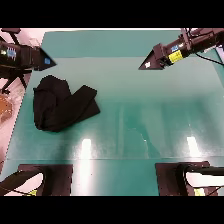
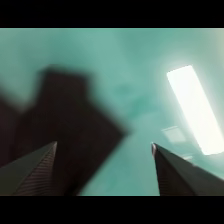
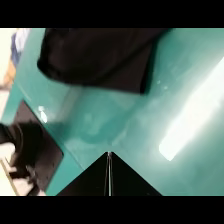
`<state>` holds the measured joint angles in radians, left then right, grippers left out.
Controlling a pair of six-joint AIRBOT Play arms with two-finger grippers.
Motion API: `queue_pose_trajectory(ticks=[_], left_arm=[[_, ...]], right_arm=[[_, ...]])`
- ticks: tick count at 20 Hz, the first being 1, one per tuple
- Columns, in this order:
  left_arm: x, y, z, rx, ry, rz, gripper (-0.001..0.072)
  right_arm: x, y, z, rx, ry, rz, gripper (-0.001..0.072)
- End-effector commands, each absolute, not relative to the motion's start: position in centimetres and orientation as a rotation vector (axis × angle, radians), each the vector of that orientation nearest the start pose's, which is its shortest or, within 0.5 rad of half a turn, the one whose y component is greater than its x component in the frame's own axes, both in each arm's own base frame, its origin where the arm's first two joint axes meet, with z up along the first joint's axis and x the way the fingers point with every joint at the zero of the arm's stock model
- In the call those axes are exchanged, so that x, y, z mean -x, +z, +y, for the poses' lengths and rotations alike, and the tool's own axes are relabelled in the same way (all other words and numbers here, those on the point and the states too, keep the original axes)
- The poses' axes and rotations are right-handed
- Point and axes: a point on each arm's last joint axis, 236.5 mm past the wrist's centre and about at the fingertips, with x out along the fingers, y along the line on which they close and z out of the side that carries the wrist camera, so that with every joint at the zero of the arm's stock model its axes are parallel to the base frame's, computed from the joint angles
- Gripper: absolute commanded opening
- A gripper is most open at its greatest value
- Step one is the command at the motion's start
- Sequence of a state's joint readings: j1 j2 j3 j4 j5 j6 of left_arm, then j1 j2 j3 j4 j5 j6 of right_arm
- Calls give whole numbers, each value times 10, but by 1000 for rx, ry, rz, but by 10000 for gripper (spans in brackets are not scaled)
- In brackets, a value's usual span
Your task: Fold the shirts.
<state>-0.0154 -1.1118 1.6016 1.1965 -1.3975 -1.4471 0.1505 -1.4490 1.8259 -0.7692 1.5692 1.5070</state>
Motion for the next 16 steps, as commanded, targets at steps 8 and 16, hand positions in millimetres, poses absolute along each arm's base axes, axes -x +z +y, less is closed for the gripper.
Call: queue_pose_trajectory(ticks=[8,16], left_arm=[[-339,39,32,11,73,1444,700],[-340,-21,30,14,61,1454,699]], right_arm=[[-394,205,205,-308,767,1097,29],[-393,199,199,-282,743,1115,28]])
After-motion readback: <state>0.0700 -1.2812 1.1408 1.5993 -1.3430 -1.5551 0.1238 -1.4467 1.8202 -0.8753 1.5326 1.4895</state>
